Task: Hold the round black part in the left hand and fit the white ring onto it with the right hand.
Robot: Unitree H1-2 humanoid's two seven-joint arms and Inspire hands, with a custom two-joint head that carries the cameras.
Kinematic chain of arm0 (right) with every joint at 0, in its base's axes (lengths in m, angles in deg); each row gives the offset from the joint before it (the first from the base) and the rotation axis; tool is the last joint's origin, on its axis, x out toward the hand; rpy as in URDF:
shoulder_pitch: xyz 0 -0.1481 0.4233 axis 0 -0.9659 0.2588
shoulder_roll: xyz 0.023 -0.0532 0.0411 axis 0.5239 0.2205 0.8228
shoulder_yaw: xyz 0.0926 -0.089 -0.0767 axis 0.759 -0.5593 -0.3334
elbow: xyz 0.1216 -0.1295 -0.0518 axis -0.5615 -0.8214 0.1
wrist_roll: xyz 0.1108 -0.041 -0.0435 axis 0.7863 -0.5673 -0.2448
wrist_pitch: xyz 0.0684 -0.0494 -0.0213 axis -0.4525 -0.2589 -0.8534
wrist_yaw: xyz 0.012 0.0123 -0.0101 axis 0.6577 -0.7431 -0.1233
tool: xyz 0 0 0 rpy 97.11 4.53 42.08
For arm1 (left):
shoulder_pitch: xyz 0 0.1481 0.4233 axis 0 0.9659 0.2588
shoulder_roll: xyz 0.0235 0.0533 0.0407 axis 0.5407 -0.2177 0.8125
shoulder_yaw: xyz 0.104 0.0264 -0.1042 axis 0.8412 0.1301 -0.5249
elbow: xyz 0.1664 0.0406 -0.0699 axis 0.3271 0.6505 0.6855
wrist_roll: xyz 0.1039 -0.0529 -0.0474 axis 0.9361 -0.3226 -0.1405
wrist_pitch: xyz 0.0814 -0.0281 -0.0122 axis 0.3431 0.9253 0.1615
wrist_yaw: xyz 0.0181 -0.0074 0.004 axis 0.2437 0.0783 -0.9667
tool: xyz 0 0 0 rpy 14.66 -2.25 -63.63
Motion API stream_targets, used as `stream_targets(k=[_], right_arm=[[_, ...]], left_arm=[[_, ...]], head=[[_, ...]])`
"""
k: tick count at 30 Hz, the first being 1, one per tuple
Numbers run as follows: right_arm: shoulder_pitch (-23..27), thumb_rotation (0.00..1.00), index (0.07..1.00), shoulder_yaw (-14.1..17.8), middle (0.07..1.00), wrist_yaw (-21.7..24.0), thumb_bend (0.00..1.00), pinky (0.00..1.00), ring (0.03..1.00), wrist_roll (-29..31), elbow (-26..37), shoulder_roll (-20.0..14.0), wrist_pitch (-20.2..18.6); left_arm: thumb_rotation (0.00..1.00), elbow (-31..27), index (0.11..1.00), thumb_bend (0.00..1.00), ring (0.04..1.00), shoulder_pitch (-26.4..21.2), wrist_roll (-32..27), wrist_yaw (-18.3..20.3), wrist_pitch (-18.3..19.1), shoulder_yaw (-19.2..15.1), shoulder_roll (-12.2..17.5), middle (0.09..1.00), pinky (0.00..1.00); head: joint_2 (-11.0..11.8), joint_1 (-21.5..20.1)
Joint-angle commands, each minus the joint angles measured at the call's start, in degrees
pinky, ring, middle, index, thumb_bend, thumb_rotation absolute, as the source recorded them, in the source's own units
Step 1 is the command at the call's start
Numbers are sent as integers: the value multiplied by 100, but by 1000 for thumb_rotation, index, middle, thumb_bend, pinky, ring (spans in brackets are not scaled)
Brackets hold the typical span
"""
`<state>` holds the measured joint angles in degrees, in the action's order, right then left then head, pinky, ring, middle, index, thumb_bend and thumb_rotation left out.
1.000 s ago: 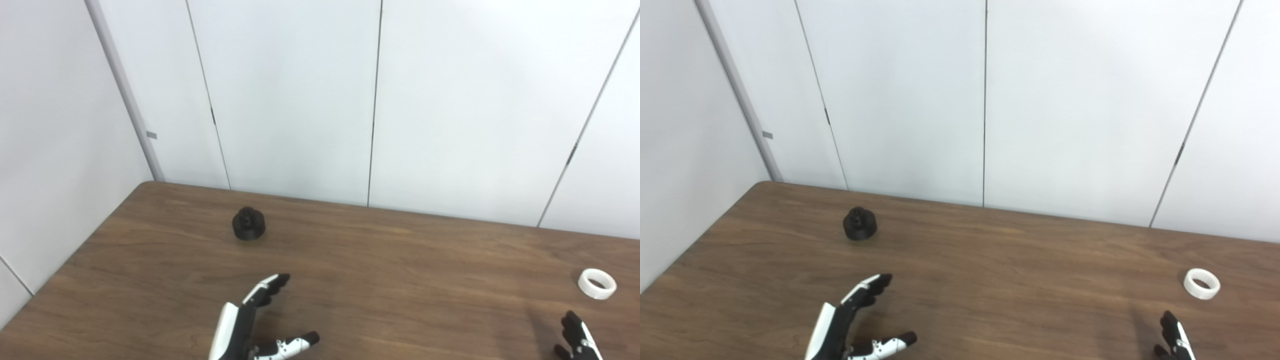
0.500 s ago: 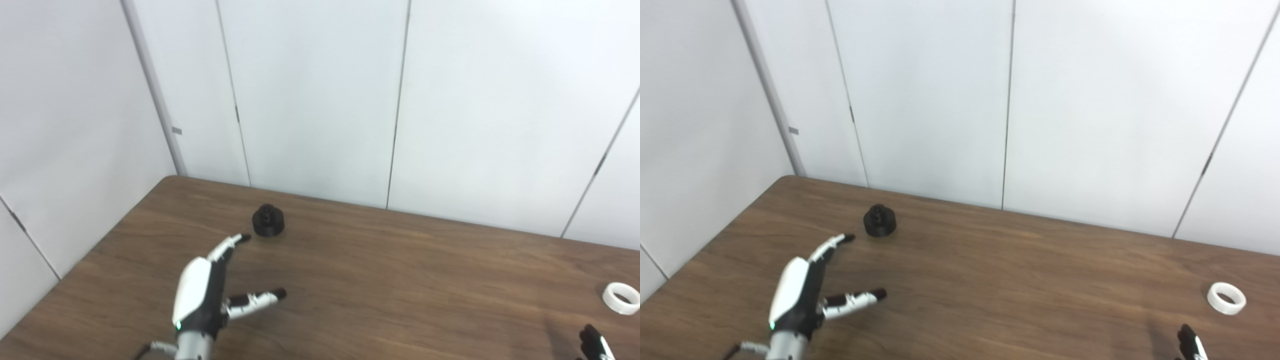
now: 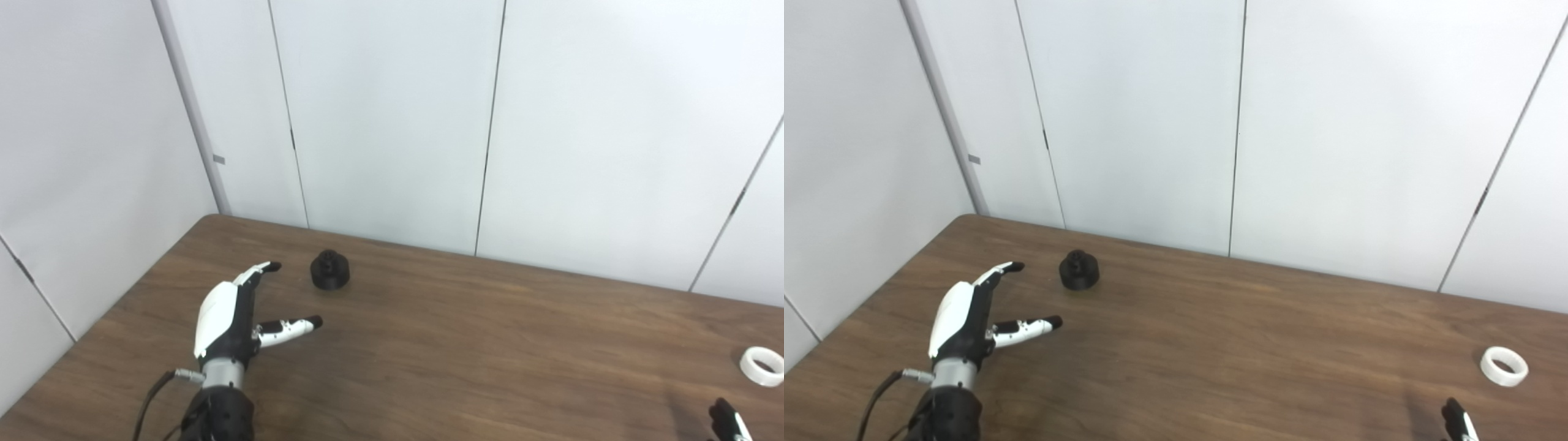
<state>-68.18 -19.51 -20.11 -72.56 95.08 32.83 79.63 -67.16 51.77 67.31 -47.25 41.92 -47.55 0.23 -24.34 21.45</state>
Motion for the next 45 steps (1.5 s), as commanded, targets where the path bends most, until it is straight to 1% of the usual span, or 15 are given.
stream_targets(k=[1, 4, 6, 9, 13, 14, 17, 20, 22, 24, 30, 36, 40, 43, 45], right_arm=[[-133, 1000, 1000, -29, 988, -85, 477, 1000, 1000, -5, -89, 38, -14], [-140, 1000, 1000, -32, 989, -83, 470, 1000, 1000, 7, -93, 48, 8], [-149, 1000, 1000, -38, 987, -87, 492, 1000, 1000, -7, -65, 57, -16], [-164, 1000, 1000, -45, 985, -102, 493, 1000, 1000, -41, -30, 71, -24], [-190, 1000, 1000, -43, 982, -96, 484, 1000, 1000, 0, 13, 99, -26], [-199, 1000, 1000, -50, 982, -89, 479, 1000, 1000, -13, 38, 98, -80], [-210, 1000, 1000, -65, 983, -111, 481, 1000, 1000, -46, 48, 98, -61], [-211, 1000, 1000, -65, 986, -113, 488, 1000, 1000, 6, 29, 95, -22], [-216, 1000, 1000, -67, 986, -120, 476, 1000, 1000, -15, 52, 93, -63], [-221, 1000, 1000, -60, 986, -112, 490, 1000, 1000, 26, 63, 99, -101], [-245, 1000, 1000, -82, 989, -122, 492, 1000, 1000, -29, 82, 90, -93], [-257, 1000, 1000, -112, 988, -123, 484, 1000, 1000, -12, 68, 77, -24], [-251, 1000, 1000, -152, 999, 30, 464, 1000, 1000, 268, 60, 25, 48], [-253, 1000, 1000, -169, 1000, 15, 452, 1000, 1000, 290, 16, 12, 147], [-246, 1000, 1000, -171, 1000, -12, 447, 1000, 1000, 258, -78, 0, 251]], left_arm=[[249, 94, 826, 925, 943, -341, 54, -49, -11, 44, 209, 904, 876], [255, 477, 825, 938, 941, -597, 58, -75, -4, 133, 329, 903, 879], [272, 726, 827, 947, 942, -752, 55, -84, -15, 202, 394, 908, 893], [272, 1177, 821, 963, 934, -1024, 7, -139, -78, 284, 472, 901, 897], [293, 1674, 824, 974, 947, -1355, 43, -127, 23, 433, 546, 908, 910], [295, 1804, 825, 975, 950, -1436, 49, -129, 35, 474, 566, 909, 919], [282, 2183, 820, 987, 963, -1638, 40, -202, -31, 577, 627, 916, 968], [280, 2543, 819, 988, 972, -1810, 14, -258, -128, 688, 704, 923, 995], [278, 2780, 822, 995, 980, -1921, -15, -301, -190, 747, 744, 929, 999], [285, 2952, 827, 994, 986, -2004, -5, -322, -207, 819, 789, 937, 1000], [301, 3680, 840, 1000, 996, -2386, -32, -400, -241, 999, 922, 949, 1000], [294, 4019, 854, 1000, 1000, -2588, -74, -455, -178, 1121, 967, 952, 1000], [292, 4221, 855, 1000, 1000, -2708, -219, -460, -198, 1147, 968, 955, 1000], [311, 4377, 854, 1000, 1000, -2797, -408, -485, -322, 1113, 942, 957, 1000], [330, 4418, 847, 1000, 1000, -2838, -462, -470, -372, 1155, 945, 953, 1000]], head=[[-2, 0], [-11, -22], [-8, -33], [-26, -56], [-37, -69], [-42, -75], [-47, -85], [-49, -95], [-49, -95], [-49, -95], [-37, -121], [-28, -172], [-21, -206], [-11, -239], [-15, -260]])
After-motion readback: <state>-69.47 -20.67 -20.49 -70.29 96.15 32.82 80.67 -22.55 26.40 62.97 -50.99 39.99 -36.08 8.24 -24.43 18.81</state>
